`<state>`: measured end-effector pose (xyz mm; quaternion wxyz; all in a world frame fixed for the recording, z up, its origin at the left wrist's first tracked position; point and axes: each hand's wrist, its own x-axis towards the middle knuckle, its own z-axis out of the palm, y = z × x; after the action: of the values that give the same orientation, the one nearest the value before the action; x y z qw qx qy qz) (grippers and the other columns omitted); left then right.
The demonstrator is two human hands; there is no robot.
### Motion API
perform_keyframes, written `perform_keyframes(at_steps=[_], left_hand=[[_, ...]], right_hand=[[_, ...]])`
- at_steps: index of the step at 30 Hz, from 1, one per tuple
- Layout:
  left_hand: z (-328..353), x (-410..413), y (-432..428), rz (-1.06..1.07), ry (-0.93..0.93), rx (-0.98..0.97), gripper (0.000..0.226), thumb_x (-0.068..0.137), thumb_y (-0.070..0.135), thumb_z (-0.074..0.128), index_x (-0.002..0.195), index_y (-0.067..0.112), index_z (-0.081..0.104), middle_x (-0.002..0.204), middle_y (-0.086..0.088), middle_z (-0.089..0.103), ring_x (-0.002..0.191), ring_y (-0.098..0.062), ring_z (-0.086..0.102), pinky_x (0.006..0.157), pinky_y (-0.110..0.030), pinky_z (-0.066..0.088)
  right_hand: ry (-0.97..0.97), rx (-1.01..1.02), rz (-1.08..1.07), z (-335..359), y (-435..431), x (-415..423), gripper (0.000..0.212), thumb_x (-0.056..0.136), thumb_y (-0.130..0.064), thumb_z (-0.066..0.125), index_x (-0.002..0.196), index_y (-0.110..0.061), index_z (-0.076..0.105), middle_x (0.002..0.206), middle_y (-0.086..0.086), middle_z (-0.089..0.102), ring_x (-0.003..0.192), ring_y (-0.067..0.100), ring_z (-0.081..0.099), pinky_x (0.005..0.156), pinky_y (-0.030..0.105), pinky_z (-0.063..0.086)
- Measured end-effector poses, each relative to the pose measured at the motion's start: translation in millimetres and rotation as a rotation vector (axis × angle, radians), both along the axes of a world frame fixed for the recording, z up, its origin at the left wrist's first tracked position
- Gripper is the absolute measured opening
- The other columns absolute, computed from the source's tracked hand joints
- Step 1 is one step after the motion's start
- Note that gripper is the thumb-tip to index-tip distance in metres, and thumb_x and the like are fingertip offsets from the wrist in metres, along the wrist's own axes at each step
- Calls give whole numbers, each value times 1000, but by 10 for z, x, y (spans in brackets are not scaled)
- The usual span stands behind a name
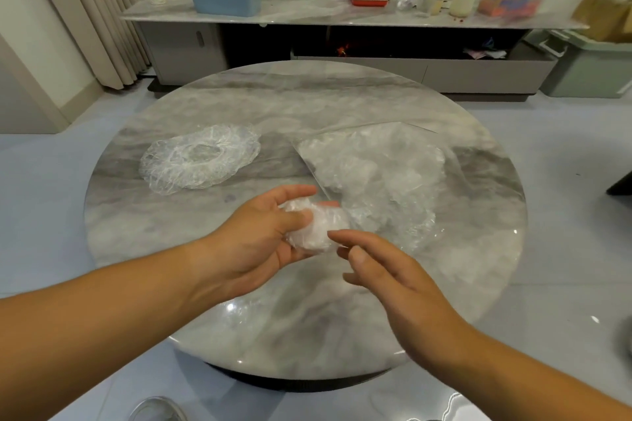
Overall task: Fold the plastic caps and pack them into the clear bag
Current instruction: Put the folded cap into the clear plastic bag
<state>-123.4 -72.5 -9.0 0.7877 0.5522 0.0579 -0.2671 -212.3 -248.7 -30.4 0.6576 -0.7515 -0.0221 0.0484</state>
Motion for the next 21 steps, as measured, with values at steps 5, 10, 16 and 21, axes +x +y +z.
perform_keyframes(at_steps=[5,10,16,21], left_hand=[[215,-129,-271,-126,-135,-28,40,99,-4,50,133,17,54,121,-8,72,108,-31,71,92,-50,57],[317,-85,-434,-195,-449,319,29,95,27,63,124,34,65,108,14,72,104,-1,67,95,-28,55],[238,-60,-584,-427,-750,687,39,94,62,34,123,51,58,160,29,19,145,13,12,116,-19,16],[111,-88,-710,-615,-839,992,75,93,69,18,158,33,20,163,22,-21,142,10,-28,123,-35,-10]], right_hand=[[-121,48,-119,184,-175,26,37,92,-44,48,105,-27,78,108,-14,75,108,3,67,91,22,53],[-215,16,-448,322,-601,158,48,98,-48,40,89,-22,79,93,-5,78,87,13,71,76,30,60],[21,-53,-644,332,-1148,313,65,107,-56,24,98,-17,75,86,0,78,87,22,74,85,41,59],[155,1,-510,320,-1024,296,62,102,-63,25,101,-22,70,102,-1,75,99,19,73,99,39,55]])
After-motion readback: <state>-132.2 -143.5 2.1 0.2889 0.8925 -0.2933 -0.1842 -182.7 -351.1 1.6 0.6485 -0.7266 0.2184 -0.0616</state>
